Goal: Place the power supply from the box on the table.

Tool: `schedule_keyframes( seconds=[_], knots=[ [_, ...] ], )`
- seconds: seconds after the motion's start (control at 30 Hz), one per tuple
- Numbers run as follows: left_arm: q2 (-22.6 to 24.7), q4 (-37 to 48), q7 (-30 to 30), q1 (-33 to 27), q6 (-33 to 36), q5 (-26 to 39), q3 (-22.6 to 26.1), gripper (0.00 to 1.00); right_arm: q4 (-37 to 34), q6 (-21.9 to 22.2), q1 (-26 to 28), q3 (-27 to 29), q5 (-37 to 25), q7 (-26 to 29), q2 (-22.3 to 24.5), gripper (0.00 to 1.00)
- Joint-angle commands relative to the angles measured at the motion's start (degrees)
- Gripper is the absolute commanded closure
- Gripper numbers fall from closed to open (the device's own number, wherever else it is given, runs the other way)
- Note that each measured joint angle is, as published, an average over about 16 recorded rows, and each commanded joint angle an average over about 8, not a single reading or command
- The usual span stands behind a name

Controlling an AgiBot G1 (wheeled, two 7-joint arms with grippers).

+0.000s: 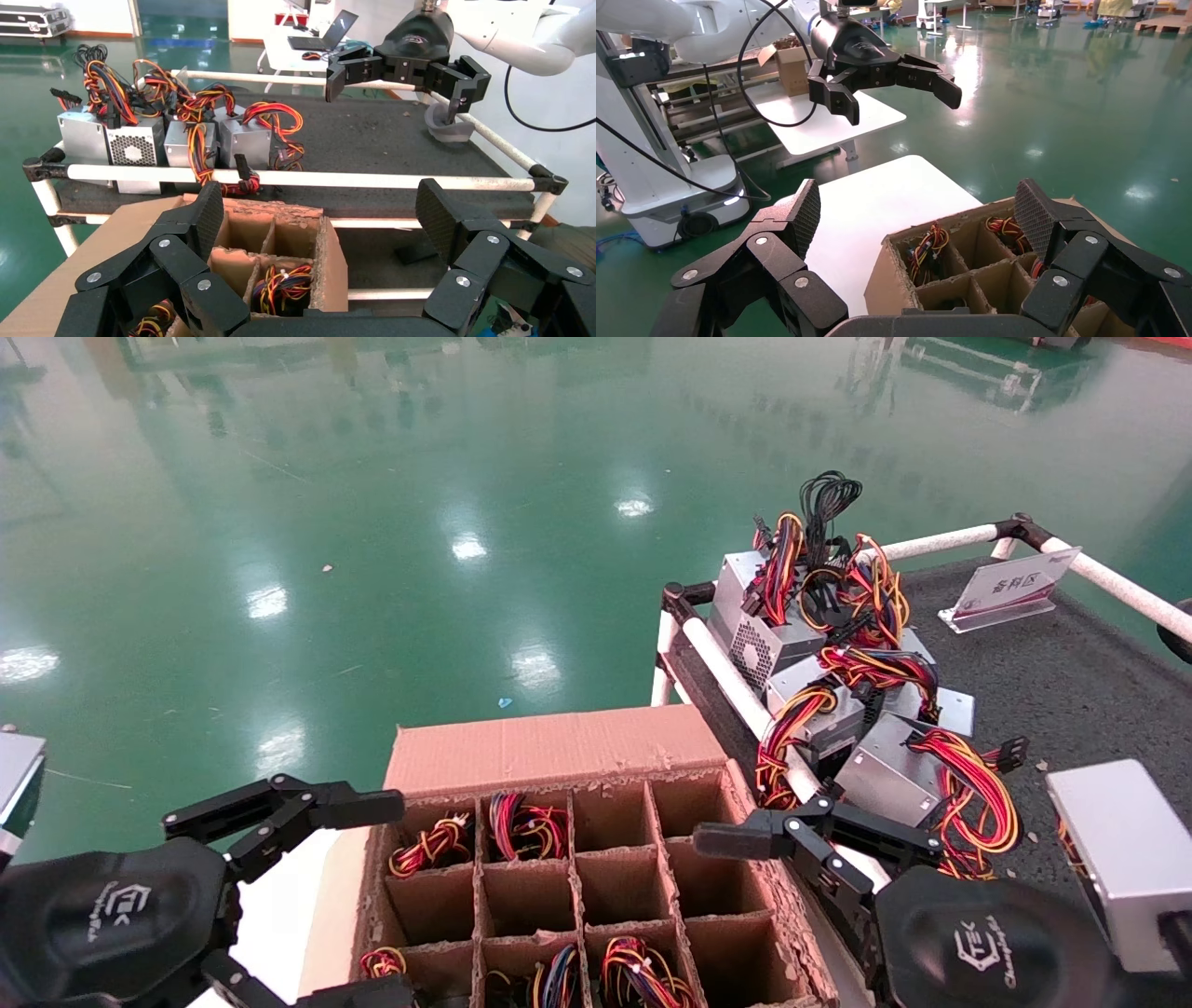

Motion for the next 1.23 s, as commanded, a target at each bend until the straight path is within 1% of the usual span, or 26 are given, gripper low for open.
schedule_keyframes(
  seconds=[0.03,1.23],
  knots=[
    [0.00,0.00,0.00,0.00,0.00,0.00,0.00,0.00,-0.11,0.01,0.06,0.00,-0.05,-0.01,-0.01,0.00],
    [0.00,0.00,0.00,0.00,0.00,-0.01,0.00,0.00,-0.51,0.08,0.32,-0.04,-0.26,-0.09,-0.10,0.00]
  ],
)
